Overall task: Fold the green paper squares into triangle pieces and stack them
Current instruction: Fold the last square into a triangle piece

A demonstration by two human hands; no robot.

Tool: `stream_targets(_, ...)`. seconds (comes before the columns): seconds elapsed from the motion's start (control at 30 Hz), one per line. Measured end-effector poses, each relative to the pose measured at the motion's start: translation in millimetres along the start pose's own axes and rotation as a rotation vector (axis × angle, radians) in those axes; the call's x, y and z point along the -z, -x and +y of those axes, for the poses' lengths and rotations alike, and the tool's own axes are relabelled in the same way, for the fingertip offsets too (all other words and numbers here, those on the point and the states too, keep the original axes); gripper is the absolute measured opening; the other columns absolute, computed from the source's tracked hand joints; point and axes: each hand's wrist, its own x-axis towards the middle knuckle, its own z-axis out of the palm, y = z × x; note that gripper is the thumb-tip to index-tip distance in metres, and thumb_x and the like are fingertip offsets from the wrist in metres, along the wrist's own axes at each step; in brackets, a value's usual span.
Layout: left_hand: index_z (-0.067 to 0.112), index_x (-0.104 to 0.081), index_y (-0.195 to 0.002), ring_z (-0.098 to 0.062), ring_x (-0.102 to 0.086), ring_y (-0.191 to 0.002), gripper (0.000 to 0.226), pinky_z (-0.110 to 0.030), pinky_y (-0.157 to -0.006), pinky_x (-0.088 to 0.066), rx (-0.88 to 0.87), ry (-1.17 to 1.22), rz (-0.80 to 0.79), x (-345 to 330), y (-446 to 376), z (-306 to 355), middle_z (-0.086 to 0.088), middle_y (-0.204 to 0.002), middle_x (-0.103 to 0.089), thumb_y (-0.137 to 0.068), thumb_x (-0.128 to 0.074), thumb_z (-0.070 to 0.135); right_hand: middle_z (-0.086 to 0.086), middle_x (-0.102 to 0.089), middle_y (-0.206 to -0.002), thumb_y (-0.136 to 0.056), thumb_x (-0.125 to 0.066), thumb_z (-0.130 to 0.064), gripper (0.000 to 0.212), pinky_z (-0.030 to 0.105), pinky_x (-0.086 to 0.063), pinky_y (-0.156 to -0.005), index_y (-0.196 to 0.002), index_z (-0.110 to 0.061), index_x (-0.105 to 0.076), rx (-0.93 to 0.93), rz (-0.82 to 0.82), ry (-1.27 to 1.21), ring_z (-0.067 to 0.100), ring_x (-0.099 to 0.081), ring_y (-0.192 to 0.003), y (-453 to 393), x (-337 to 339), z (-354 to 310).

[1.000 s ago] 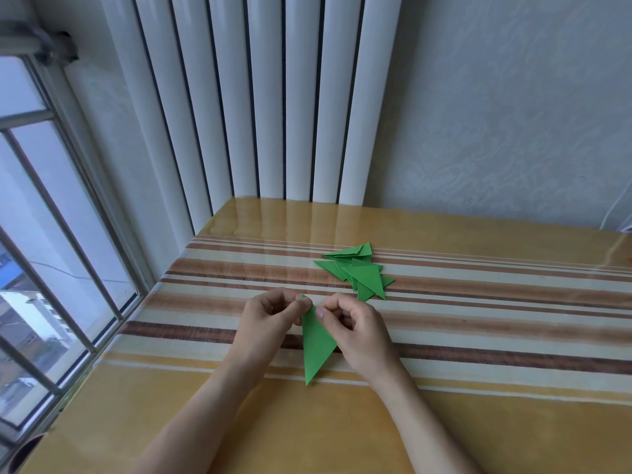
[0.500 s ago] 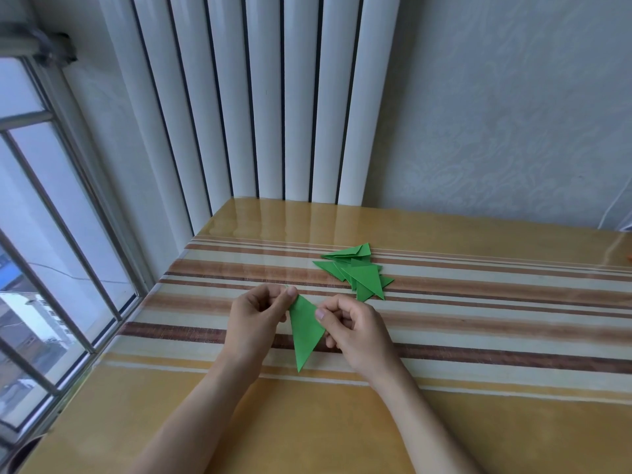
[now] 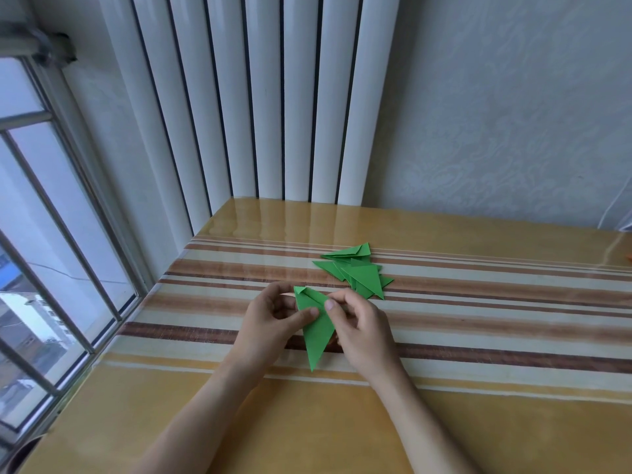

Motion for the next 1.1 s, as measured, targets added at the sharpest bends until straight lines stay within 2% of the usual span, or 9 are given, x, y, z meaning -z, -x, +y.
stream_targets(0.1, 0.018, -0.067, -0.109, -0.009, -0.07, -0.073, 0.022, -0.022, -0.068, -0.057, -0.02, -0.025, 0.011, -1, -2, -2, 0.007, -0.071, -0.069, -0.094, -0.073, 0.003, 0.004, -0.059, -0.067, -0.105, -0.058, -0.024, 0.022, 0.047, -0.046, -0.056, -0.085, -0.023, -0.066, -0.011, 0.016, 0.027, 0.03, -0.057, -0.06, -1, 1, 1)
stream_targets(0.2, 0.015, -0.07, -0.098, -0.007, -0.061, -0.067, 0.006, -0.022, -0.061, -0.049, -0.026, -0.056, 0.046, 1, -3, -2, 0.003, -0.071, -0.066, -0.102, -0.065, 0.015, -0.001, -0.055, -0.064, -0.105, -0.057, -0.022, 0.025, 0.043, -0.042, -0.055, -0.081, -0.02, -0.066, -0.032, -0.046, 0.009, 0.021, -0.052, -0.058, -2, 1, 2)
stream_targets(0.33, 0.012, -0.065, -0.08, -0.017, -0.051, -0.068, 0.026, -0.034, -0.062, -0.04, -0.025, -0.096, 0.031, 5, -4, -5, -0.003, -0.07, -0.057, -0.102, -0.065, 0.025, 0.001, -0.051, -0.065, -0.106, -0.057, -0.022, 0.028, 0.03, -0.033, -0.06, -0.078, -0.016, -0.063, 0.015, -0.131, -0.002, 0.007, -0.044, -0.062, 2, 1, -4)
stream_targets(0.43, 0.009, -0.066, -0.079, -0.019, -0.053, -0.066, 0.025, -0.037, -0.061, -0.044, -0.042, -0.141, 0.002, 6, -3, -7, -0.004, -0.068, -0.058, -0.099, -0.071, 0.025, -0.009, -0.041, -0.061, -0.107, -0.057, -0.034, 0.037, 0.026, -0.029, -0.059, -0.076, -0.015, -0.058, 0.03, -0.112, -0.042, 0.006, -0.038, -0.06, 2, 1, -9)
stream_targets(0.53, 0.005, -0.068, -0.084, -0.013, -0.052, -0.062, 0.021, -0.029, -0.057, -0.045, -0.081, -0.184, -0.047, 3, -3, -9, 0.0, -0.065, -0.058, -0.093, -0.078, 0.02, -0.009, -0.038, -0.061, -0.103, -0.054, -0.052, 0.046, 0.032, -0.029, -0.061, -0.073, -0.018, -0.052, 0.02, -0.068, -0.066, 0.008, -0.038, -0.06, 1, 2, -10)
stream_targets(0.7, 0.014, -0.07, -0.094, -0.01, -0.058, -0.065, 0.019, -0.026, -0.061, -0.048, -0.123, -0.244, -0.096, 0, -1, -5, 0.005, -0.071, -0.067, -0.085, -0.085, 0.018, -0.016, -0.054, -0.06, -0.104, -0.062, -0.039, 0.035, 0.024, -0.036, -0.064, -0.071, -0.026, -0.064, -0.02, -0.099, -0.112, 0.001, -0.047, -0.061, -1, 6, -11)
stream_targets(0.87, 0.013, -0.065, -0.098, -0.013, -0.059, -0.068, 0.029, -0.033, -0.061, -0.047, -0.127, -0.192, -0.115, 1, -1, -4, 0.002, -0.074, -0.07, -0.082, -0.087, 0.022, -0.004, -0.074, -0.08, -0.095, -0.062, -0.044, 0.026, 0.043, -0.051, -0.079, -0.081, -0.024, -0.073, -0.055, -0.134, -0.145, 0.018, -0.065, -0.079, -3, 4, -5)
stream_targets(1.0, 0.017, -0.065, -0.099, -0.011, -0.056, -0.069, 0.022, -0.03, -0.061, -0.045, -0.149, -0.204, -0.143, 2, -2, -7, 0.006, -0.075, -0.066, -0.087, -0.083, 0.021, -0.003, -0.075, -0.085, -0.094, -0.063, -0.046, 0.026, 0.045, -0.053, -0.083, -0.084, -0.026, -0.074, -0.066, -0.119, -0.12, 0.018, -0.069, -0.086, -5, 3, 1)
stream_targets(1.1, 0.024, -0.064, -0.105, -0.009, -0.055, -0.073, 0.03, -0.027, -0.064, -0.045, -0.206, -0.272, -0.143, 3, -4, -9, 0.007, -0.085, -0.063, -0.085, -0.086, 0.026, -0.005, -0.075, -0.083, -0.101, -0.066, -0.029, 0.019, 0.042, -0.054, -0.081, -0.084, -0.023, -0.074, -0.075, -0.093, -0.109, 0.015, -0.069, -0.084, -5, 2, 5)
